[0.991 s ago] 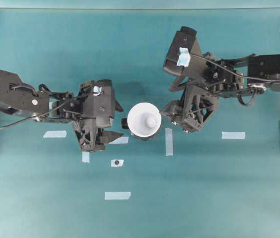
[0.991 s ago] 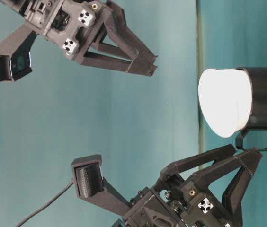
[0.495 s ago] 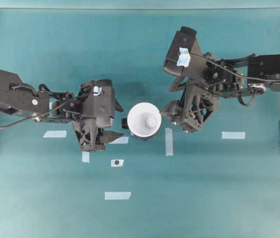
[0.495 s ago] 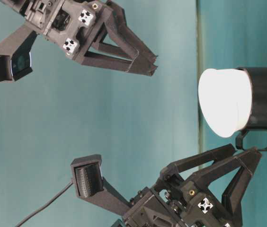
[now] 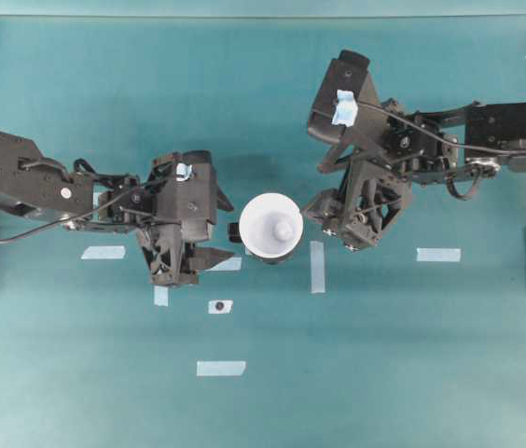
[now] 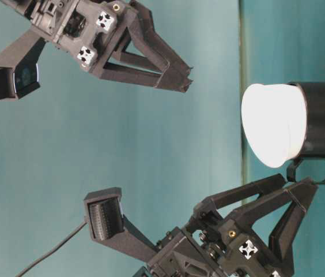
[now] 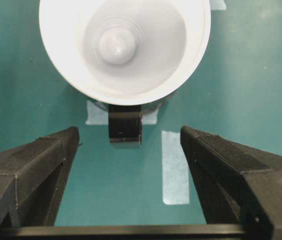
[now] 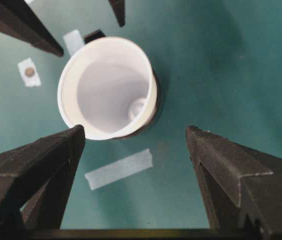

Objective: Holding the cup holder with the left arm, the right arm places the cup into the cup holder.

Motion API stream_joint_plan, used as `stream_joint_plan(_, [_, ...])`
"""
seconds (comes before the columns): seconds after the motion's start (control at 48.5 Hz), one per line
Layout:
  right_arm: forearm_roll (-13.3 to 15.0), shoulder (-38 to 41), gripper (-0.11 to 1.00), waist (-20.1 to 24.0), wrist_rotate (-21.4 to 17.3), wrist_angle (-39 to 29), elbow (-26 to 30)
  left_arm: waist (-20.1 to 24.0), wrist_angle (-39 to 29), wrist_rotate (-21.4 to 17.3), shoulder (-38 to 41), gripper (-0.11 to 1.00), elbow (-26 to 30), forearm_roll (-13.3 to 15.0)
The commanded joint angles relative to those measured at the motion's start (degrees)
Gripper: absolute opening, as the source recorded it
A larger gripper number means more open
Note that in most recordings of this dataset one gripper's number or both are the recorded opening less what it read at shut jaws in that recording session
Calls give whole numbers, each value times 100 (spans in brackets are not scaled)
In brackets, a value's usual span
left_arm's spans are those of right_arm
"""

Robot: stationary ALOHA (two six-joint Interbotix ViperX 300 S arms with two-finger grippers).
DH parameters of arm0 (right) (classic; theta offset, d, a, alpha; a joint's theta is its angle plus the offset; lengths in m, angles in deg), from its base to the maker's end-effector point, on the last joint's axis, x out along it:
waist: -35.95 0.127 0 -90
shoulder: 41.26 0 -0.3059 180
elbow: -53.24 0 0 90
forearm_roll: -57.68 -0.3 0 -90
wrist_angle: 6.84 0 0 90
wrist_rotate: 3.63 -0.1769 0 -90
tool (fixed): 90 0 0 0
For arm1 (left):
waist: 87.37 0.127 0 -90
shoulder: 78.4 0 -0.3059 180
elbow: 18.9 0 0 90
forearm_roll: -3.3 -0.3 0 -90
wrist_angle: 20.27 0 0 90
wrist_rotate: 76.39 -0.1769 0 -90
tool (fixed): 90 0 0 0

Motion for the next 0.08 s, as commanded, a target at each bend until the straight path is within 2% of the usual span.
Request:
stream_joint_plan(0.0, [0,-114,88,9,35,35,53,-9,26,9,-114,92,123,-18])
stream_joint_plan(0.062, [0,-105,88,9,35,35,53,-18,26,9,-114,92,123,-18])
